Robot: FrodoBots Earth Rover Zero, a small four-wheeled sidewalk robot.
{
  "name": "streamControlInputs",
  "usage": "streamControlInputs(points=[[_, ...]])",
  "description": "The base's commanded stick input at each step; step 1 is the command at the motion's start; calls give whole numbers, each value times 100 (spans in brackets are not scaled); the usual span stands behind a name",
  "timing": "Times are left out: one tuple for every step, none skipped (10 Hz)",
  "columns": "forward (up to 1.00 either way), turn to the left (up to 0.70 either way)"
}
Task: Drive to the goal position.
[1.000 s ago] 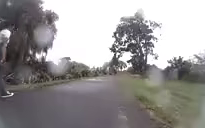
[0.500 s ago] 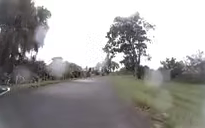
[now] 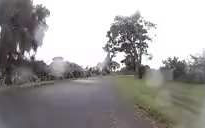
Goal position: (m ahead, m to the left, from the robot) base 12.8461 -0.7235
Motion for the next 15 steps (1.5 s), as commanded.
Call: streamControlInputs(points=[[85, 0], [85, 0], [85, 0], [85, 0], [85, 0], [85, 0], [85, 0], [85, 0], [85, 0], [85, 0], [85, 0], [85, 0], [85, 0], [85, 0], [85, 0]])
